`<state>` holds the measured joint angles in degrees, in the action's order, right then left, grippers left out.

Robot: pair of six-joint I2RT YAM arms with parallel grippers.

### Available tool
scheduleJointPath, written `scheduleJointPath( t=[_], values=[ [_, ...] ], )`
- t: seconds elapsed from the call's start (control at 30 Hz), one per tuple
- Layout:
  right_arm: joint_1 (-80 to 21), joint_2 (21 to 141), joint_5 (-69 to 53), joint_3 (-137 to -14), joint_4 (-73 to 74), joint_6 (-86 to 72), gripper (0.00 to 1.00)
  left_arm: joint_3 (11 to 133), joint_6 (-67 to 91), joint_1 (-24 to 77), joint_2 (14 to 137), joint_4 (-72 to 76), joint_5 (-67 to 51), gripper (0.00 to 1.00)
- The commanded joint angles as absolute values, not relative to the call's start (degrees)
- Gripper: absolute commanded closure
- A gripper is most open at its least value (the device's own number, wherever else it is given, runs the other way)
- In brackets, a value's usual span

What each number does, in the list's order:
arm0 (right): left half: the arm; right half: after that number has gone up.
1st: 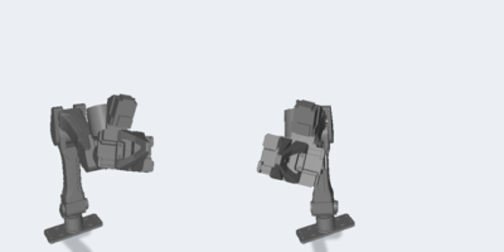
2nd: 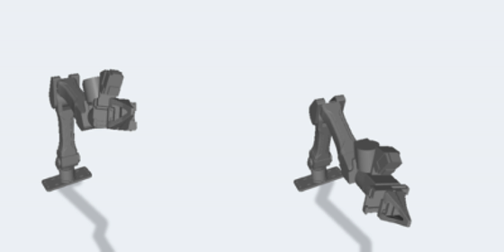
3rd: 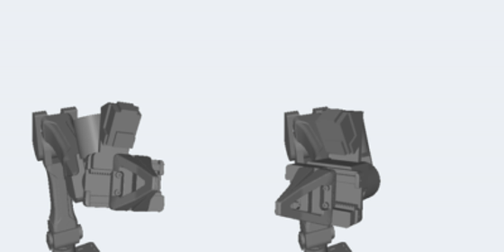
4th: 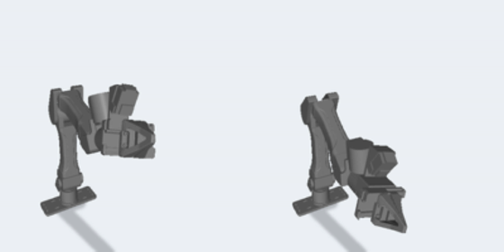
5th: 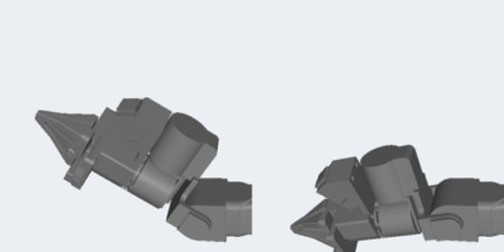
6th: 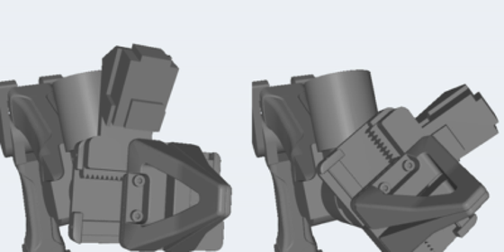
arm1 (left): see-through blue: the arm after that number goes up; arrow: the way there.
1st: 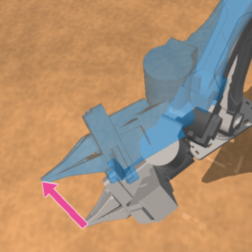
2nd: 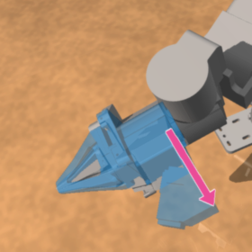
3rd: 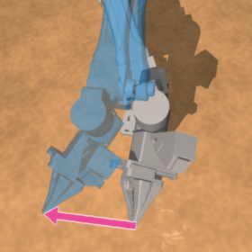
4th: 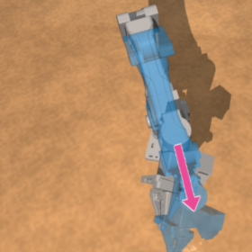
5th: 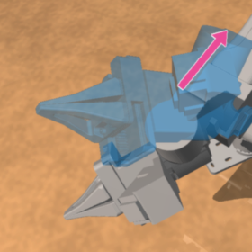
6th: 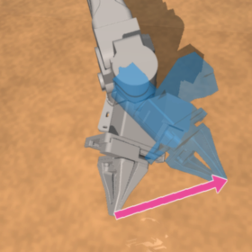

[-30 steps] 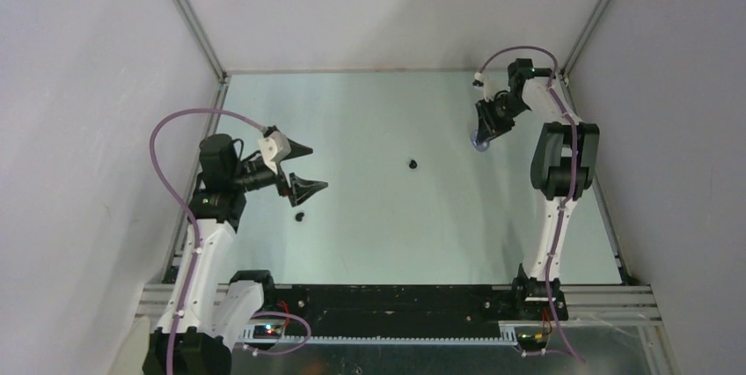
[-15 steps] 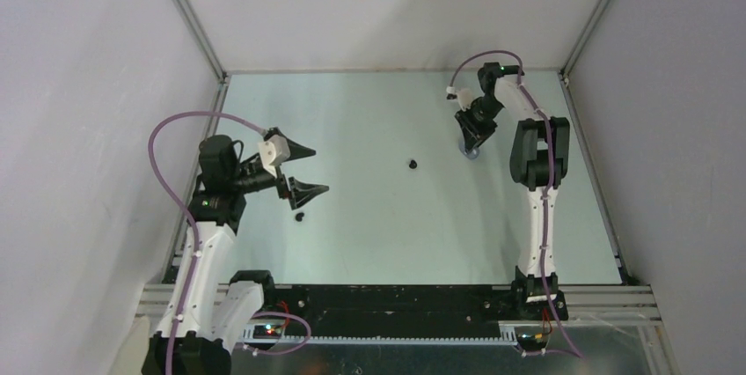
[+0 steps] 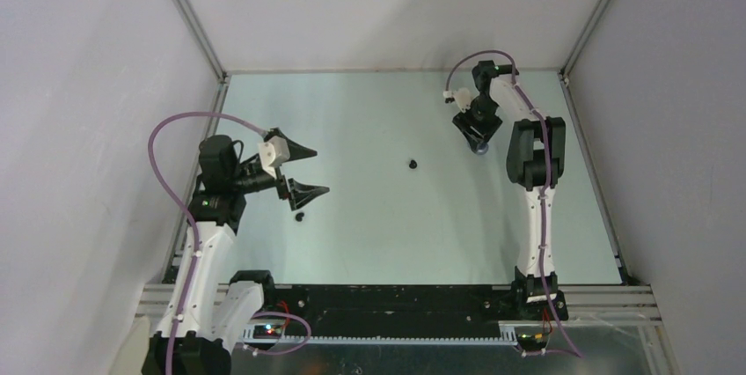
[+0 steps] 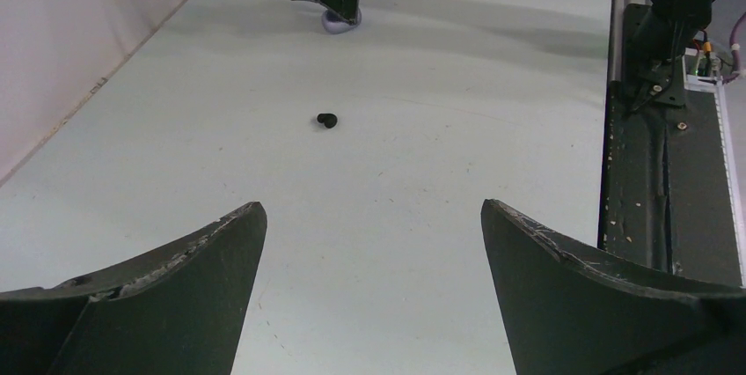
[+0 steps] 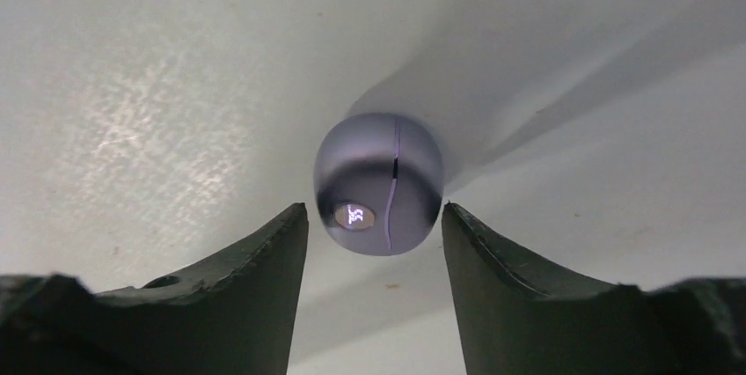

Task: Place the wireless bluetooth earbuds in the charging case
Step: Place the charging case at the center of the board.

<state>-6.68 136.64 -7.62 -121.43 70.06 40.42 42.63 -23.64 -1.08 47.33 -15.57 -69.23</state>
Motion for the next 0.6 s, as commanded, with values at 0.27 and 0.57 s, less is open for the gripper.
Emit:
scheduleJointPath(
  t=[0.27,0.57],
  values=[
    [-7.9,133.6,2.7,-123.3,64.1,42.5,0.30,42.3,-25.3,-0.9,47.3,-15.4,-70.7,0.01],
    [-10.5,125.8,9.7,-114.5,56.9,45.2,0.22,42.3,-25.6,-0.9,47.5,-15.7,-70.8,0.01]
  ],
)
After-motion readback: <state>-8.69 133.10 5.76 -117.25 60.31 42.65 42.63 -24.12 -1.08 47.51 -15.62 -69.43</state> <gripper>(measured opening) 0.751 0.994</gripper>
